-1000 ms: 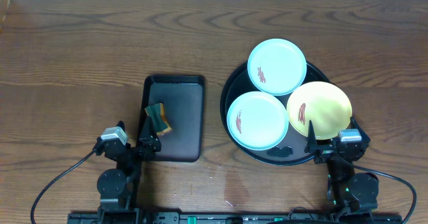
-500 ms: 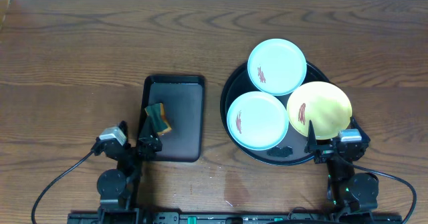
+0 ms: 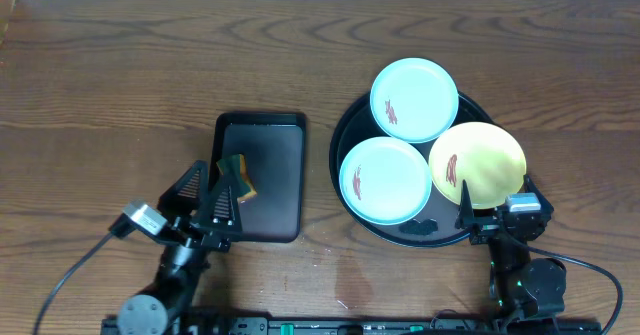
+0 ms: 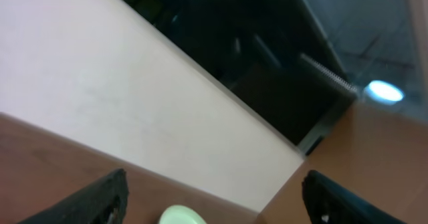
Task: Clean dirty plates on tray and stack at the side
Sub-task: 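Move the left gripper toward the sponge on the black rectangular tray, then lower the left gripper and grasp the green-and-orange sponge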
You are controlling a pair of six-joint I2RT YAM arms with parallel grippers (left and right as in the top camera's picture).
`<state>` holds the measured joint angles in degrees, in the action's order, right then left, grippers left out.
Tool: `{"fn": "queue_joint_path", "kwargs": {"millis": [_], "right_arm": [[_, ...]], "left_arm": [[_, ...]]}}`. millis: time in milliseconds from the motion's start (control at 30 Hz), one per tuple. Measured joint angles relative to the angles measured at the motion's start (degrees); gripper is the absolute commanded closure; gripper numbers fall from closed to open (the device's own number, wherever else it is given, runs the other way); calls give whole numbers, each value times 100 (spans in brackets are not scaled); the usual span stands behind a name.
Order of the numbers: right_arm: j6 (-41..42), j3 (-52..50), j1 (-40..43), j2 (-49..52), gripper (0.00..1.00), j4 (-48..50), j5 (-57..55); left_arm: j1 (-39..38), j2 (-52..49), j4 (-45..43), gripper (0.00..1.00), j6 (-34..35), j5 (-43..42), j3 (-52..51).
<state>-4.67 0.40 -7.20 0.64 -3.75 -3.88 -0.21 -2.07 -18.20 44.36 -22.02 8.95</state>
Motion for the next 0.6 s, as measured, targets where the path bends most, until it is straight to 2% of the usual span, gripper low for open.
{"fn": "queue_joint_path", "kwargs": {"millis": [133, 167, 300, 367, 467, 600], "right_arm": [[0, 0, 0, 0, 1, 0, 0], [0, 0, 0, 0, 1, -2, 0], [0, 0, 0, 2, 1, 4, 2], [-2, 0, 0, 2, 1, 2, 0], [0, 0, 0, 4, 1, 2, 0], [-2, 0, 0, 4, 1, -2, 0]], "left_arm": [[0, -627, 2575, 16, -992, 299, 1797], [0, -973, 3412, 16, -1196, 494, 2417], [0, -2439, 5528, 16, -1672, 896, 4146], [0, -3488, 6590, 16, -1858, 1034, 4944], [0, -4645, 7434, 16, -1958, 1008, 5499], [0, -5849, 7648, 16, -2090, 546, 5659]]}}
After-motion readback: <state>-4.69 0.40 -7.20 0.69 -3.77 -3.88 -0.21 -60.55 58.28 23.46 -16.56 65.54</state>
